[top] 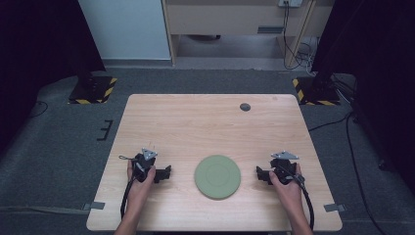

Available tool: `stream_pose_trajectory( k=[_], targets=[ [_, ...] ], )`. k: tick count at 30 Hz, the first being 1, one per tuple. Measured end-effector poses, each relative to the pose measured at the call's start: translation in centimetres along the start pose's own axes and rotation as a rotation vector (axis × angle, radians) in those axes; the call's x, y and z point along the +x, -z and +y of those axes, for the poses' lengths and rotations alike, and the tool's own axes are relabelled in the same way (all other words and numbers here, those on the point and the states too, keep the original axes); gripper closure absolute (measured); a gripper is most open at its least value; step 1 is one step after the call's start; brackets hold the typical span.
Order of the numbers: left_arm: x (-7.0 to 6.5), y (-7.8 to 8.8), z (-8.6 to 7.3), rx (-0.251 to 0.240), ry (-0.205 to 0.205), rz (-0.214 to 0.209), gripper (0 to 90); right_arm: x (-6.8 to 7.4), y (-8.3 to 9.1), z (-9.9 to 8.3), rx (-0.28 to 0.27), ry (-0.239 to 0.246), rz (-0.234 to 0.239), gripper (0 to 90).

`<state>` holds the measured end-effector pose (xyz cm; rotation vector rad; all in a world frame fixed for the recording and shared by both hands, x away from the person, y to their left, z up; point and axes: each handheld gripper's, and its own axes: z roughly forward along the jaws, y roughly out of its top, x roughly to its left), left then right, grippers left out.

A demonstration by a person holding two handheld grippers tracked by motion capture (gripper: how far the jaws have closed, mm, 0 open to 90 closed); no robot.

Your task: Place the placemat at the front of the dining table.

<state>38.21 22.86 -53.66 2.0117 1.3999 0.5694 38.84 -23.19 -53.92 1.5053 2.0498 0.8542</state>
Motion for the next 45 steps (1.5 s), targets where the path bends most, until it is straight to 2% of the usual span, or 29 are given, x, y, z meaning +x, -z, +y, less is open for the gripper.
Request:
stream_pose_trajectory(
  k=[6, 9, 14, 17, 18, 20, 21, 23, 26, 27, 30, 31, 37, 40, 43, 45],
  targets=[
    [-0.1, 0.2, -0.1, -0.006, -0.010, -0.018, 1.1, 0.1, 0.3, 0.0, -0.002, 0.004, 0.006, 5.4],
    [-0.3, 0.6, -0.3, -0.030, -0.002, -0.049, 1.8, 0.7, 1.1, 0.0, -0.021, 0.043, 0.012, 5.3],
    [-1.2, 1.0, -0.1, -0.056, -0.044, -0.072, 2.4, 1.5, 2.4, 0.0, -0.052, 0.091, 0.040, 5.5],
    [-1.6, 1.2, 0.0, -0.070, -0.044, -0.084, 2.6, 1.8, 2.7, -0.1, -0.059, 0.103, 0.060, 5.5],
    [-2.2, 1.2, 0.0, -0.067, -0.071, -0.099, 2.6, 2.1, 2.9, -0.2, -0.064, 0.132, 0.079, 5.1],
    [-2.5, 1.3, 0.0, -0.066, -0.076, -0.106, 2.7, 2.3, 3.0, -0.2, -0.060, 0.144, 0.088, 5.3],
    [-2.8, 1.4, 0.0, -0.066, -0.085, -0.115, 2.5, 2.8, 3.1, -0.3, -0.063, 0.164, 0.097, 5.7],
    [-3.7, 1.4, 0.1, -0.068, -0.102, -0.147, 2.5, 3.3, 3.4, -0.4, -0.064, 0.164, 0.111, 6.1],
    [-4.3, 1.2, 0.1, -0.056, -0.123, -0.154, 2.9, 3.8, 3.6, -0.5, -0.066, 0.187, 0.117, 6.1],
    [-4.8, 1.1, 0.1, -0.058, -0.132, -0.177, 2.6, 4.6, 3.7, -0.9, -0.061, 0.237, 0.116, 6.0],
    [-5.2, 1.0, 0.1, -0.056, -0.143, -0.182, 2.8, 5.1, 3.7, -1.1, -0.057, 0.274, 0.127, 6.1],
    [-5.5, 1.0, 0.2, -0.060, -0.139, -0.197, 2.6, 5.3, 3.6, -1.1, -0.059, 0.275, 0.126, 6.2],
    [-6.1, 0.9, 0.2, -0.053, -0.144, -0.212, 2.8, 5.9, 3.2, -1.2, -0.058, 0.301, 0.141, 6.0],
    [-6.3, 1.0, 0.2, -0.055, -0.136, -0.222, 2.6, 6.0, 3.3, -1.1, -0.065, 0.301, 0.144, 5.9],
    [-6.9, 1.1, 0.2, -0.059, -0.157, -0.234, 2.3, 6.1, 3.4, -1.0, -0.073, 0.300, 0.147, 5.9],
    [-7.1, 1.2, 0.2, -0.064, -0.152, -0.249, 2.5, 6.1, 3.4, -1.0, -0.073, 0.292, 0.148, 5.8]
  ],
)
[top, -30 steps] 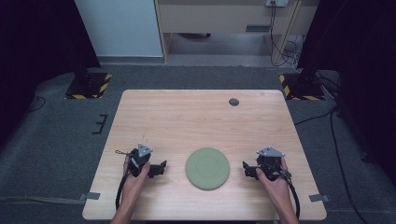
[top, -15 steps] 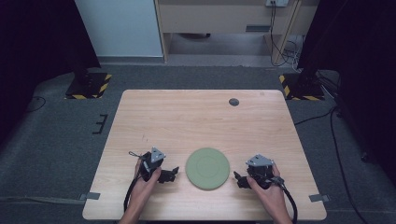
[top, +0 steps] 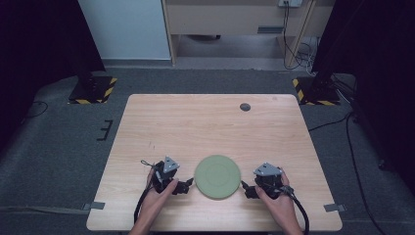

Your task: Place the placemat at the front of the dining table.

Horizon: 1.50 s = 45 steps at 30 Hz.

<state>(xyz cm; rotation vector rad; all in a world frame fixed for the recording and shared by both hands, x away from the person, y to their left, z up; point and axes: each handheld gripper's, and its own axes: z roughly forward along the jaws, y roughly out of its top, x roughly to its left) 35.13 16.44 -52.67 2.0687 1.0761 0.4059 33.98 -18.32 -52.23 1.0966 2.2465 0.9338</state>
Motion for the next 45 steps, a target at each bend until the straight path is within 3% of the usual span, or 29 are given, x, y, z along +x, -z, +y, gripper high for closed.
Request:
stream_pose_trajectory(
  k=[17, 34, 45],
  targets=[
    [-0.6, -0.2, 0.1, 0.004, -0.001, -0.017, 2.6, 0.6, -0.4, 0.3, -0.006, 0.002, 0.005, 5.9],
    [-1.3, -1.0, 0.3, 0.020, -0.023, 0.011, 1.3, 1.1, -0.9, 0.4, 0.004, 0.017, -0.001, 4.6],
    [-1.2, -1.2, 0.5, 0.020, -0.022, 0.027, 0.0, 1.1, -1.2, 0.8, 0.002, 0.013, -0.039, 3.5]
  ],
)
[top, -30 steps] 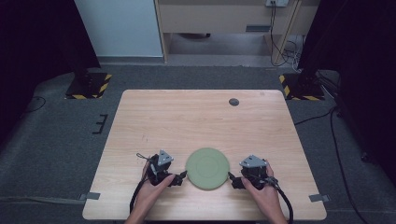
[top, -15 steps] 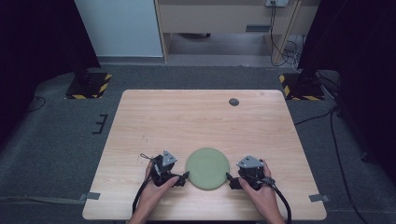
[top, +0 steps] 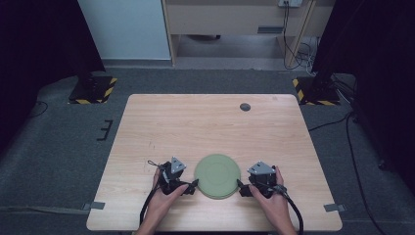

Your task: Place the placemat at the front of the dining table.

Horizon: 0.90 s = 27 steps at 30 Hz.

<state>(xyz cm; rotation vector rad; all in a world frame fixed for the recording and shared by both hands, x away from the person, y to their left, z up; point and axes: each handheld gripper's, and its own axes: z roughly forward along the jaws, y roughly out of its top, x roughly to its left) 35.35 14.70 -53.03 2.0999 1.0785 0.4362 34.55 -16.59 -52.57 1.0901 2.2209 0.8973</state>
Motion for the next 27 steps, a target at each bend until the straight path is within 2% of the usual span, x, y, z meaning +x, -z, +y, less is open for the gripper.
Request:
stream_pose_trajectory(
  k=[9, 14, 17, 27],
  targets=[
    [0.12, -0.30, 0.18, -0.009, 0.009, 0.015, 0.0, -0.07, -0.30, 0.12, -0.009, -0.008, -0.028, 3.3],
    [0.09, -0.13, 0.06, -0.005, 0.007, 0.008, 2.6, 0.04, -0.03, 0.07, -0.007, -0.017, -0.005, 4.8],
    [-0.10, -0.12, 0.09, -0.004, -0.002, 0.014, 2.5, 0.37, 0.07, 0.05, -0.010, 0.002, 0.002, 4.7],
    [-0.04, -0.48, 0.35, -0.007, 0.001, 0.042, 0.0, 0.24, -0.20, 0.10, -0.016, -0.003, -0.016, 1.9]
  ],
)
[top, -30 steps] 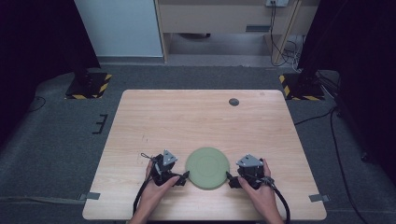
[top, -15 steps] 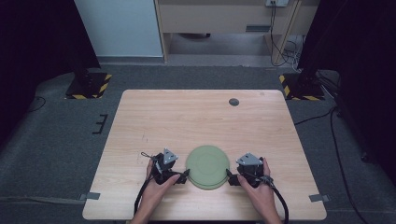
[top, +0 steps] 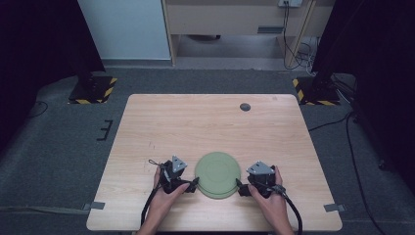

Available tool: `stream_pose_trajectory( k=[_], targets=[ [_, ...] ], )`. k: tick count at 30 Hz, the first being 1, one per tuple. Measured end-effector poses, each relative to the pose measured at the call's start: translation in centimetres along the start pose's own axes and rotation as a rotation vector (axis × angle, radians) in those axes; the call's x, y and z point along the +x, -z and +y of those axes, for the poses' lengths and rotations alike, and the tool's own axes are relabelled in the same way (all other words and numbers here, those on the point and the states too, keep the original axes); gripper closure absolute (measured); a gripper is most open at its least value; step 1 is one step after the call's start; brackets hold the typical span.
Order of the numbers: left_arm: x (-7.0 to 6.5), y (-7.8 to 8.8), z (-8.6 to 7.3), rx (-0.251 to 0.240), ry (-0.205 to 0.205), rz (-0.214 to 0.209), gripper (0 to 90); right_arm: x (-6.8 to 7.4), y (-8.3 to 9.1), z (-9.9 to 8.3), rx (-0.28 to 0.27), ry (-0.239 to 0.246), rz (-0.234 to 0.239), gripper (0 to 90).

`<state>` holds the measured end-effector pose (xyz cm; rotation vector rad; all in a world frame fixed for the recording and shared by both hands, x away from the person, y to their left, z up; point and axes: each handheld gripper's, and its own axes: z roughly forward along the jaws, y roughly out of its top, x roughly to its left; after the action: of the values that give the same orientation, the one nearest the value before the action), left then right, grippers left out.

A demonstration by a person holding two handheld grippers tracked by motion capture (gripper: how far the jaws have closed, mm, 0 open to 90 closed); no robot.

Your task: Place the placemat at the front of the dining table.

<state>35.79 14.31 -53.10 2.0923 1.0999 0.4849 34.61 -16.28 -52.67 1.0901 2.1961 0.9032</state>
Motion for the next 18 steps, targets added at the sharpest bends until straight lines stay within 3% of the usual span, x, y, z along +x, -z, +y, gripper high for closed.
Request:
stream_pose_trajectory(
  k=[8, 18],
  targets=[
    [0.18, -0.38, 0.21, -0.005, 0.013, 0.004, 0.0, -0.16, -0.40, 0.12, -0.009, -0.021, -0.036, 1.4],
    [0.04, 0.12, 0.19, -0.015, 0.007, -0.006, 2.5, -0.22, 0.11, 0.05, -0.010, -0.023, -0.015, 4.6]
  ],
)
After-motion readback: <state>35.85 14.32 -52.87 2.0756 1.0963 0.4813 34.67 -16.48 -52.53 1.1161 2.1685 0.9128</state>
